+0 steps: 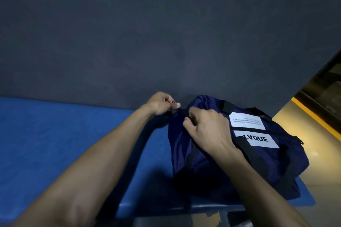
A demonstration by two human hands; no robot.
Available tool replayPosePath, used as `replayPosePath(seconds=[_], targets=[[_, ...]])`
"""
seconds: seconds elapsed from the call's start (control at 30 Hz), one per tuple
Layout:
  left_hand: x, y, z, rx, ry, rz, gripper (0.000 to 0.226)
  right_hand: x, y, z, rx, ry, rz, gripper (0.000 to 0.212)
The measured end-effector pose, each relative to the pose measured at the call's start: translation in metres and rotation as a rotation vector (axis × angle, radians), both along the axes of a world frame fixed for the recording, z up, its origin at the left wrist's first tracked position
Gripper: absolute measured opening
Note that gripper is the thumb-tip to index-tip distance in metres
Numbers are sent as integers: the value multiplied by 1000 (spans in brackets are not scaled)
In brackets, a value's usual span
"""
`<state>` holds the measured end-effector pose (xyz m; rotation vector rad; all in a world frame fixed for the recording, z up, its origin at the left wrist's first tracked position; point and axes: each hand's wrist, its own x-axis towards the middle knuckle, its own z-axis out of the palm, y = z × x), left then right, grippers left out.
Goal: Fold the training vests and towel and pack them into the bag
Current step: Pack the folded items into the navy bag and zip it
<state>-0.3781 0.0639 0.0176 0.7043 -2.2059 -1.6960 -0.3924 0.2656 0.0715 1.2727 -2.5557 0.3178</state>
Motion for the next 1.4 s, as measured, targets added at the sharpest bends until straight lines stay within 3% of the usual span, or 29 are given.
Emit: replayPosePath(seconds=[0.2, 0.33, 0.47, 0.6, 0.67, 0.77, 0.83, 0.9, 0.97, 1.03, 1.1, 1.2, 1.3, 1.4], targets=[[6, -3, -45, 236, -181, 57, 19, -10, 3, -6, -156, 116, 56, 36], [3, 0, -56, 294, -188, 107, 14, -15, -7, -5, -201, 135, 66, 33], [-4, 0, -45, 268, -100, 318, 14, -14, -23, -3, -234, 136, 108, 29], [13, -20, -47, -88, -225, 417, 24, -15, -49, 3, -50, -15, 252, 18], [28, -34, -54, -127, -253, 446, 22, -16, -46, 9, -24, -187, 361, 20], [54, -50, -52, -132, -204, 451, 14, -19, -14, 14, -147, -218, 438, 23], [75, -49, -34, -243, -91, 490, 14, -20, 13, 12, -255, -185, 409, 14], [94, -28, -5, -395, 149, 517, 12, -18, 35, 6, -381, -187, 329, 9], [108, 11, 26, -521, 393, 340, 11, -13, 51, -2, -498, -257, 225, 12], [115, 50, 40, -691, 474, 75, 6, -6, 61, -14, -561, -324, 131, 11], [112, 73, 32, -892, 352, -117, 22, 2, 66, -29, -556, -358, 98, 8], [112, 80, 3, -1003, 130, -94, 50, 15, 65, -45, -374, -286, 139, 9], [120, 79, -21, -912, 145, -14, 47, 18, 66, -55, -193, -37, 4, 20], [122, 80, -30, -926, 143, 43, 42, 15, 66, -56, -167, -23, -191, 35]])
